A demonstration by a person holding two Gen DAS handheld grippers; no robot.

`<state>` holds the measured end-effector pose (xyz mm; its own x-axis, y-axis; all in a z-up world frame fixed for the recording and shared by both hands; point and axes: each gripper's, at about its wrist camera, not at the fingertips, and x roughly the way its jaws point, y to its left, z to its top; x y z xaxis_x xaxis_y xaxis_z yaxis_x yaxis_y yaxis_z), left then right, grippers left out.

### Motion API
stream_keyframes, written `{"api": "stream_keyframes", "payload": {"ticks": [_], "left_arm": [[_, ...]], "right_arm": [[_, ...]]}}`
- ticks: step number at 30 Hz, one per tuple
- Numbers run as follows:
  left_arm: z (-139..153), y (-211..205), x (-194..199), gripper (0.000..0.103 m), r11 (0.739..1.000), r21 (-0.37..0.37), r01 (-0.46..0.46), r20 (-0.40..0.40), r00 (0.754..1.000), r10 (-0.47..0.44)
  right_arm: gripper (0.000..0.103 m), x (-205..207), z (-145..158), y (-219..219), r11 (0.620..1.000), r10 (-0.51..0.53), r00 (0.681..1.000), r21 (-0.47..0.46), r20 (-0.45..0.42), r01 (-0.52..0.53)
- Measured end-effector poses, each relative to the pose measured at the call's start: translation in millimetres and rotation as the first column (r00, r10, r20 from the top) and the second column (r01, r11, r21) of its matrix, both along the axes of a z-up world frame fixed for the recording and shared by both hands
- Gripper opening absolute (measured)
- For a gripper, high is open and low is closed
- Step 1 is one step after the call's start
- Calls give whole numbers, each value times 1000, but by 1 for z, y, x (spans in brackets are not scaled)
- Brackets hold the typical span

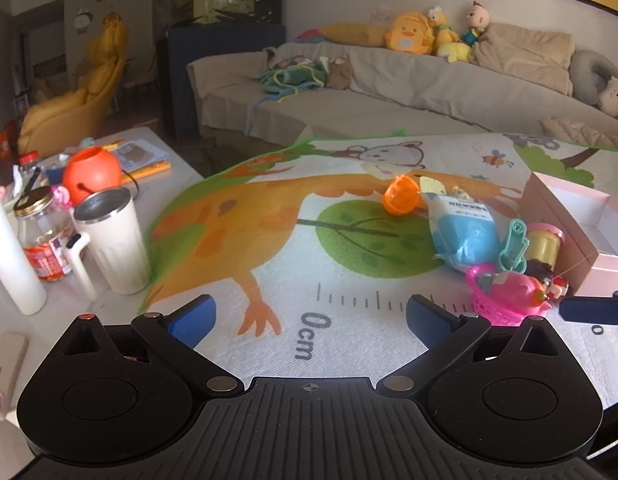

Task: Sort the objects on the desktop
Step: 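Grasp the pink pig figurine with the right tool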

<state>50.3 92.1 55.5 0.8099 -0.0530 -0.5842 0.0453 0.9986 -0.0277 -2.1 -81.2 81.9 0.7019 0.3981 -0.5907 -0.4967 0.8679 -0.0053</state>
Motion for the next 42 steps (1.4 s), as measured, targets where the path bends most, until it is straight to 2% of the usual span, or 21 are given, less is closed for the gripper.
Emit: {"api": "stream_keyframes", "payload": {"ticks": [3, 5, 7, 8, 10, 12, 13, 15, 16, 19, 21, 25, 28, 31, 34, 37, 39, 42], "left_arm": [[-2, -13, 0, 103, 997, -36, 70, -9, 997, -71], [-6, -33, 2, 103, 988, -51, 143, -26, 989, -145], [-13, -56, 5, 103, 974, -67, 217, -48, 974, -220], [-15, -62, 8, 103, 972, -80, 223, -61, 972, -228], [-18, -68, 15, 103, 964, -141, 225, -78, 968, -237], [-16, -60, 20, 103, 938, -239, 253, -113, 952, -285], [-14, -53, 20, 103, 922, -282, 265, -139, 940, -312], [-9, -38, 13, 103, 909, -312, 276, -156, 929, -335], [-6, -30, 7, 103, 918, -292, 268, -153, 934, -321], [-4, -6, -7, 103, 958, -213, 190, -150, 963, -224], [-6, 8, -11, 103, 971, -193, 138, -158, 973, -169], [-14, 29, -11, 103, 979, -196, 65, -199, 974, -104], [-17, 34, -8, 103, 976, -212, 41, -212, 973, -87], [-17, 27, -8, 103, 973, -227, 51, -205, 974, -99], [-14, 15, -16, 103, 974, -204, 103, -159, 978, -137], [-12, -11, -24, 103, 982, -95, 162, -75, 983, -169], [-12, -34, -23, 103, 980, -34, 195, -28, 980, -196], [-16, -75, -8, 103, 963, 11, 270, -16, 963, -270]], "right_arm": [[88, -17, 6, -26, 992, -103, 991, -66, 85, 109], [68, -17, 9, -46, 976, -191, 977, -89, 99, 199], [57, -5, 12, -69, 953, -287, 955, -81, 71, 292], [54, 1, 12, -77, 944, -319, 947, -74, 49, 322], [51, 12, 11, -94, 931, -363, 932, -38, -1, 363], [51, 12, 11, -99, 935, -356, 934, -6, -27, 356], [52, 8, 12, -97, 940, -342, 940, -3, -22, 342], [59, -3, 12, -89, 952, -304, 953, -17, 6, 304], [64, -8, 11, -86, 957, -289, 957, -30, 19, 289], [64, -20, 5, -67, 969, -238, 971, -64, 34, 240], [64, -24, 2, -57, 979, -199, 980, -51, 14, 199], [64, -36, -2, -44, 988, -153, 988, -3, -34, 153], [64, -56, 6, -35, 996, -59, 997, 63, -48, 62], [63, -75, 6, -13, 999, 32, 998, 23, -54, -31], [63, -76, -1, -9, 993, -55, 998, -101, -21, 52], [63, -64, -6, -32, 954, -238, 970, -177, 52, 244], [64, -59, -7, -50, 933, -307, 950, -179, 57, 312], [72, -60, -9, -69, 934, -335, 942, -130, 7, 333]]}}
